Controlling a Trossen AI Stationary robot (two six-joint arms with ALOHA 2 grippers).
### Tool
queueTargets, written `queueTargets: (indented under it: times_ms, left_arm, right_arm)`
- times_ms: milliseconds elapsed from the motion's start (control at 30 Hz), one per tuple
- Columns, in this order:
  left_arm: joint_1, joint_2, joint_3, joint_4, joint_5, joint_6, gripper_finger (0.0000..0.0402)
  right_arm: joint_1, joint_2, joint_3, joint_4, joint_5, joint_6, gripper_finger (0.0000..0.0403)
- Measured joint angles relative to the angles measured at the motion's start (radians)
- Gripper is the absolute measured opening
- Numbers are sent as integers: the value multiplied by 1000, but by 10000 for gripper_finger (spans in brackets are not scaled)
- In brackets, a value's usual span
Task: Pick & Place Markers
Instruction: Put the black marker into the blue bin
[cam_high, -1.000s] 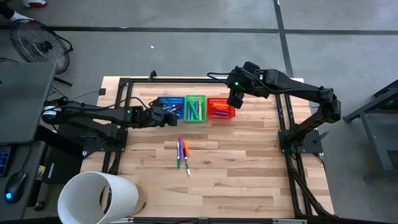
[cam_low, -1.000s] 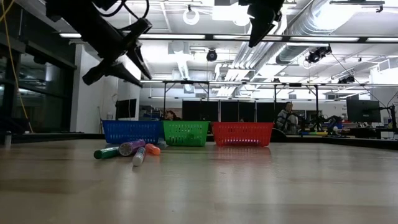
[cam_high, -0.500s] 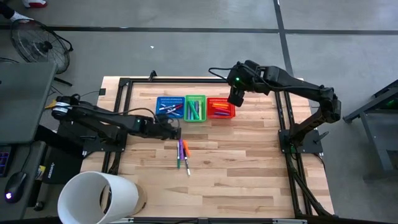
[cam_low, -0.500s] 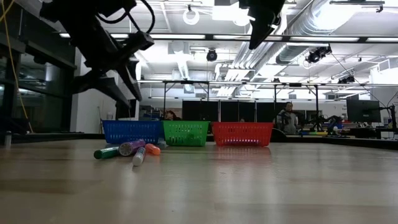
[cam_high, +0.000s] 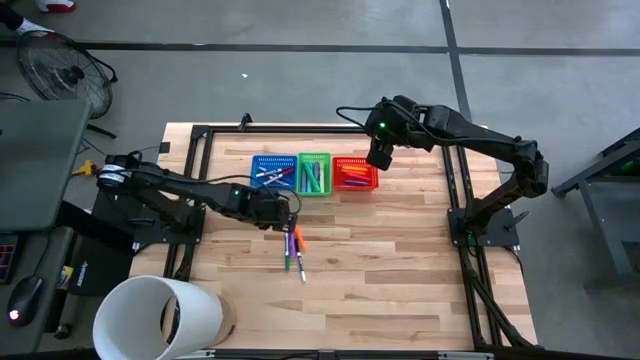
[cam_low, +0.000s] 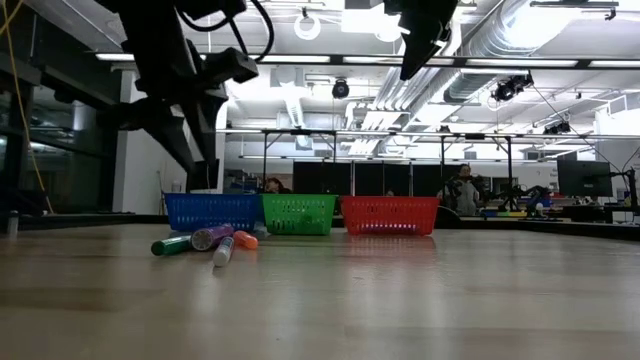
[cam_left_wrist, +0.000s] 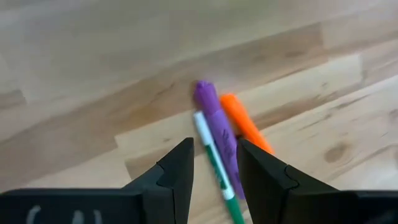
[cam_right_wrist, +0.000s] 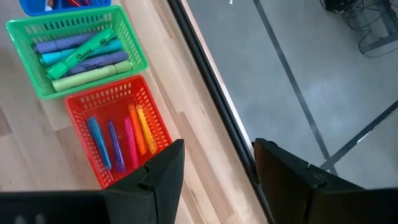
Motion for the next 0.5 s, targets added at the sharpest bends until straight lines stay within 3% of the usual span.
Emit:
queueTargets:
  times_ms: [500]
  left_arm:
    - [-7,71,19,-24,175,-11,120]
  right_arm:
    - [0,0,0,10,-42,-7,183]
